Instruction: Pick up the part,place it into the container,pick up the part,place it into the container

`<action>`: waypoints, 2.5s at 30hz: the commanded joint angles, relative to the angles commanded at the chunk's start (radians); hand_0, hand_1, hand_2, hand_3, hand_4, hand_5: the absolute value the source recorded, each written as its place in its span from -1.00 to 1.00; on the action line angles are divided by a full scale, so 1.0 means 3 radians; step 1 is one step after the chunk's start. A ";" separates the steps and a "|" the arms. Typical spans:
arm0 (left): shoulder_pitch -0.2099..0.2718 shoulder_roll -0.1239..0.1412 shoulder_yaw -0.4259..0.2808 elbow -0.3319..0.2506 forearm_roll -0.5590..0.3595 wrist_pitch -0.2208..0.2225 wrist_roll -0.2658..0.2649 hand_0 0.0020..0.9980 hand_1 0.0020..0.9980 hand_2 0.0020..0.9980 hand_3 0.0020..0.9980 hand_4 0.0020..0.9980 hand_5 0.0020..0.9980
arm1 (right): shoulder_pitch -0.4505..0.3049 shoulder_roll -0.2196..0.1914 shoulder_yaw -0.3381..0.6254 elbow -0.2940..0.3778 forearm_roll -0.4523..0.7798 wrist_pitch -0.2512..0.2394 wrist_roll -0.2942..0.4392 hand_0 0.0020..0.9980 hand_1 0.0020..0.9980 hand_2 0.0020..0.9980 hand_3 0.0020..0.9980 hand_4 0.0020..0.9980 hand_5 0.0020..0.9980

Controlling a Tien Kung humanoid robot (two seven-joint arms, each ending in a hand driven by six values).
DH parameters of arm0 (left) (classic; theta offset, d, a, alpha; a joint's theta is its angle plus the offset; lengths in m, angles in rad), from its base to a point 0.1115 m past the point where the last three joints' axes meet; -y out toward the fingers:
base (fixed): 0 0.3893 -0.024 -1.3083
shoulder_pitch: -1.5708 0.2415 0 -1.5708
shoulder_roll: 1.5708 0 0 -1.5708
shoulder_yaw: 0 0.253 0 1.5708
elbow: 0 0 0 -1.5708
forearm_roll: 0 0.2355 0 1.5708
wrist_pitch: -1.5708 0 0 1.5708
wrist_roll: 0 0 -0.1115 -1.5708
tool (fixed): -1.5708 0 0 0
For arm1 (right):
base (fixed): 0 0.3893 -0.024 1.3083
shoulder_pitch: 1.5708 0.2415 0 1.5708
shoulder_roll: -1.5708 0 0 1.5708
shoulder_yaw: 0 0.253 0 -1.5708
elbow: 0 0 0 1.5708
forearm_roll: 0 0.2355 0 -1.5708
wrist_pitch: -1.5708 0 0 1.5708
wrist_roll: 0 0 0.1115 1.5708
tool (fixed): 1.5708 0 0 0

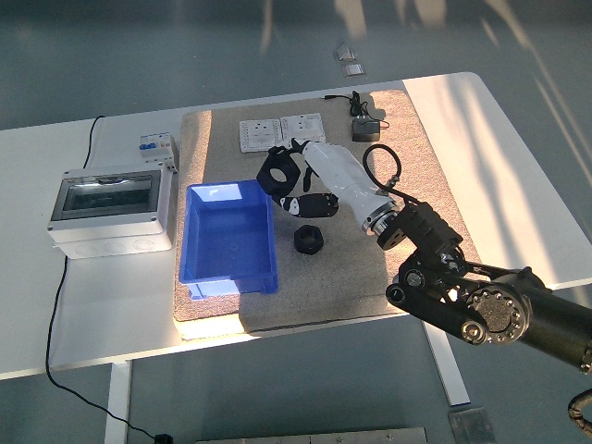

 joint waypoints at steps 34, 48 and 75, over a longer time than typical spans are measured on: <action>-0.0004 0.0019 0.0032 0.0000 -0.0060 0.0025 -0.0015 0.37 0.35 0.43 0.30 0.47 0.43 | 0.0181 0.0084 -0.0418 0.0041 -0.0604 0.0499 -0.0364 1.00 0.95 0.87 0.77 -0.03 -0.76; 0.0019 0.0020 0.0032 0.0000 -0.0037 0.0022 -0.0013 0.37 0.35 0.43 0.29 0.46 0.43 | -0.0155 -0.0120 0.0121 -0.0064 0.0175 0.0273 -0.0758 1.00 0.83 0.86 0.79 0.16 -0.84; 0.0009 0.0016 0.0038 0.0000 -0.0041 0.0040 -0.0048 0.37 0.35 0.43 0.26 0.36 0.46 | -0.0075 -0.0033 -0.0286 -0.0307 0.0643 0.0482 -0.0907 1.00 0.94 1.00 1.00 0.42 -0.65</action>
